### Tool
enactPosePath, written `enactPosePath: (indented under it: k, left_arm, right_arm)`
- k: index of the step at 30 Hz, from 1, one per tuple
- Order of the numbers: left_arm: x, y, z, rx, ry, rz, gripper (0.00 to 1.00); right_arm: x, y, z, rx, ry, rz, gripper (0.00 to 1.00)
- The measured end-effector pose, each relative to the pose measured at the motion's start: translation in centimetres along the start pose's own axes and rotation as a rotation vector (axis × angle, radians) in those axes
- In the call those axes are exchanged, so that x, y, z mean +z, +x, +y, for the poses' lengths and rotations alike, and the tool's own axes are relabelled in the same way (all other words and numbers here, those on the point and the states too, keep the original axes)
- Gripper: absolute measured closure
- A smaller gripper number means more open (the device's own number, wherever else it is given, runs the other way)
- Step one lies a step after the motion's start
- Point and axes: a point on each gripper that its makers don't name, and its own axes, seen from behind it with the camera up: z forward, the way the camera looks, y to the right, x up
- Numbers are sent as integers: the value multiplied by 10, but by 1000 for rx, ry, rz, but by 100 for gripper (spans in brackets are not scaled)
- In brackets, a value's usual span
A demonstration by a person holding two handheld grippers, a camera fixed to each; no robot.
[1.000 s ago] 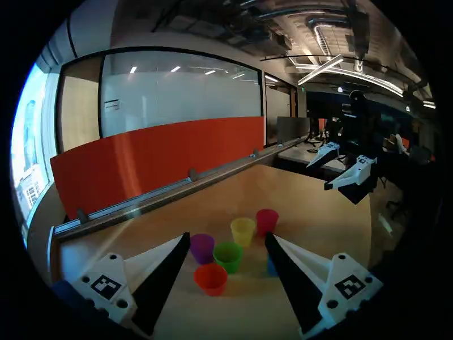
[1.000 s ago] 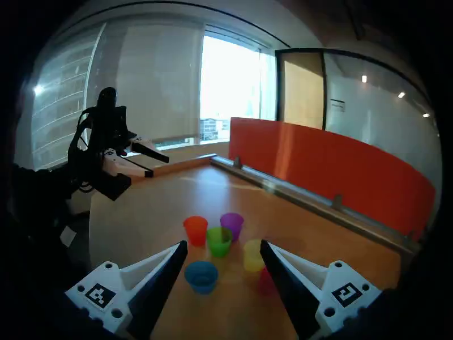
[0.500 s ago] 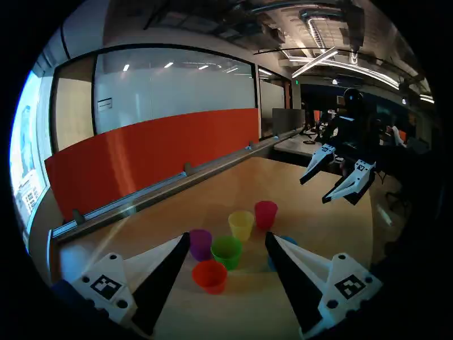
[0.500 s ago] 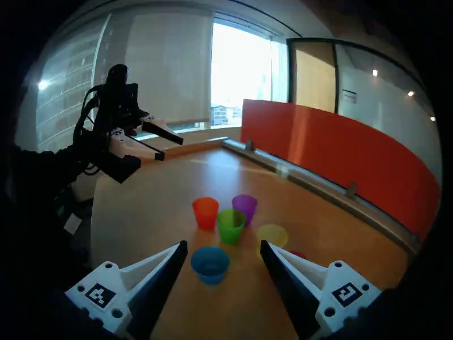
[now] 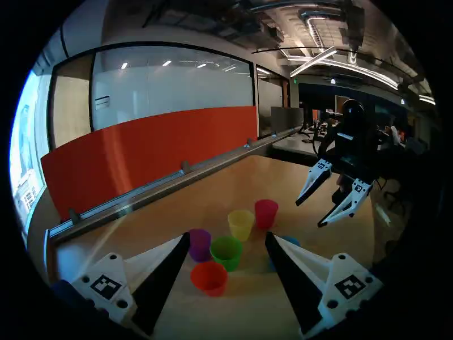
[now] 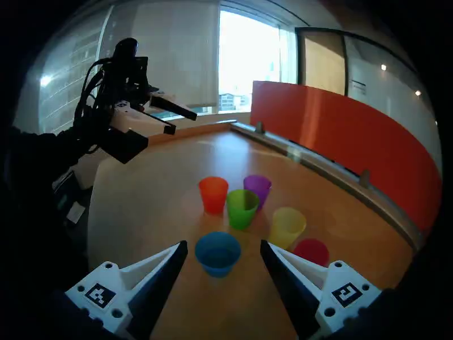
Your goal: Pour water
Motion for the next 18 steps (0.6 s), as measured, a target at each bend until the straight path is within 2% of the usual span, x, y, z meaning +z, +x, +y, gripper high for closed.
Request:
enactPosePath:
  k: [18]
  left_arm:
    - [22,-7,-9,-7,1,-18,2]
  right_arm:
    - [46,-48,-1,6,33,-90,0]
